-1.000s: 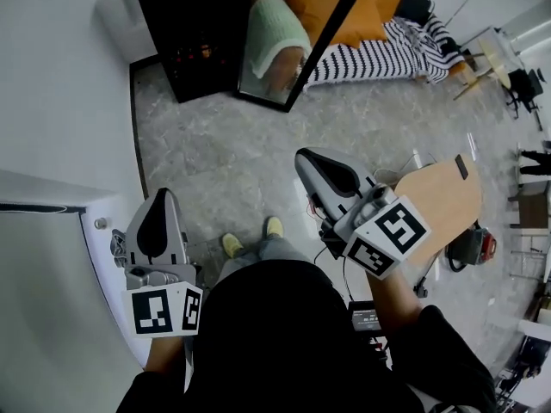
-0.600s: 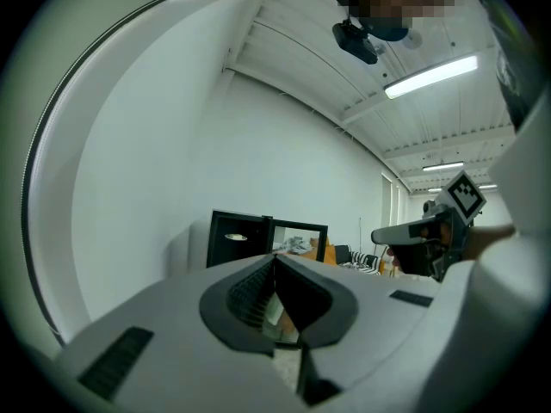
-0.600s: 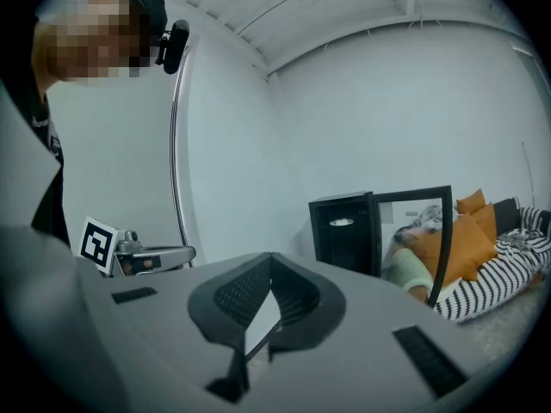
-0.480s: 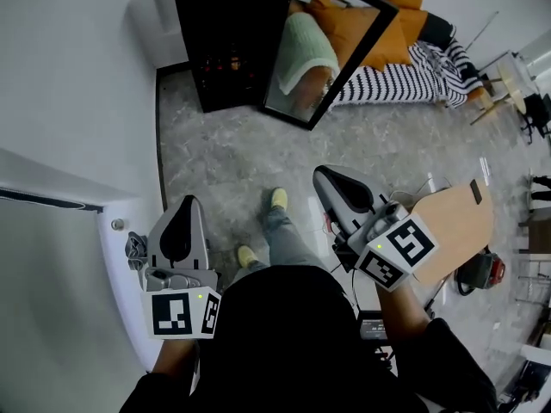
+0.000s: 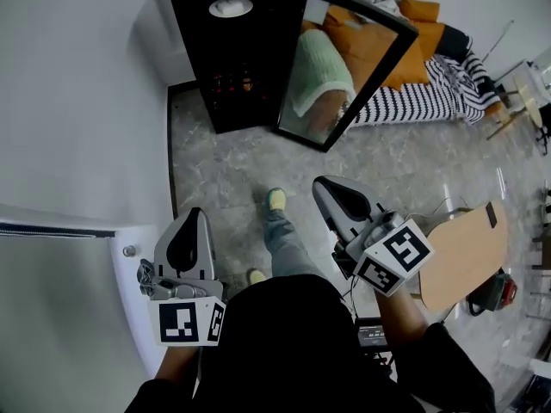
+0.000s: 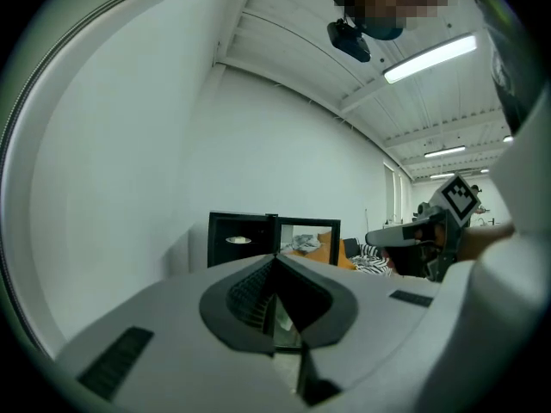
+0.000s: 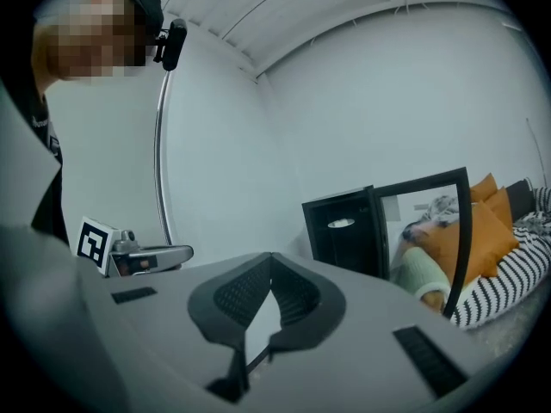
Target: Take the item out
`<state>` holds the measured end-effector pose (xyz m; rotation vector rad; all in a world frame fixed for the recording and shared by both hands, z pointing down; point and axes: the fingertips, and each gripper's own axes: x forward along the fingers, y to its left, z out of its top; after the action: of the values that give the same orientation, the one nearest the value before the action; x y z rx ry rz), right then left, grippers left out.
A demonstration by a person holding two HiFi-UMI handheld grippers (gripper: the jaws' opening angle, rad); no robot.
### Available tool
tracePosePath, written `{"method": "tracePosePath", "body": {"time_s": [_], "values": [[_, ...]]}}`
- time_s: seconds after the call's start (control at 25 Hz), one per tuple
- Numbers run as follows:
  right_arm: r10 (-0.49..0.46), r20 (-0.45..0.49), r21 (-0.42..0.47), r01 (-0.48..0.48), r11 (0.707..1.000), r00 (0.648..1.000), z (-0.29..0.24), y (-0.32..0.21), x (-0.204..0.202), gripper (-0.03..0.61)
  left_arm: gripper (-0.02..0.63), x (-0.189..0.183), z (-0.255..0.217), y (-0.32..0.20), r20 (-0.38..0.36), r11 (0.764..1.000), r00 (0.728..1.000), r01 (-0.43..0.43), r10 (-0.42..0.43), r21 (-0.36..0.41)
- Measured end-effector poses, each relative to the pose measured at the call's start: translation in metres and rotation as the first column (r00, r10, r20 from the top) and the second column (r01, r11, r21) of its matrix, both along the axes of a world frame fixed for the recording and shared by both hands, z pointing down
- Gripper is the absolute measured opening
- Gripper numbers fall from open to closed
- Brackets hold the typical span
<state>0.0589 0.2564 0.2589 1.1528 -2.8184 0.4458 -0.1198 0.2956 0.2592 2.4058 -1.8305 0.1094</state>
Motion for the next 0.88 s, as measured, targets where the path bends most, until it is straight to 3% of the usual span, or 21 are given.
{"method": "tracePosePath", "body": {"time_s": [0.4,0.88], "values": [[0.000,0.048,-0.073,0.004,0.997,0.999,0.020,-0.147,0.004,0.006,0.009,0.014,-0.006,-0.154,0.061,0.999,0.998,-0.025,0.027,-0.032],[-0.013,0.060,-0.114,0.020,0.993,0.998,0.027,-0.247,0.010,0.006,0.011,0.016,-0.002,-0.251,0.078,0.996,0.997,-0.015,0.022,-0.085]]}}
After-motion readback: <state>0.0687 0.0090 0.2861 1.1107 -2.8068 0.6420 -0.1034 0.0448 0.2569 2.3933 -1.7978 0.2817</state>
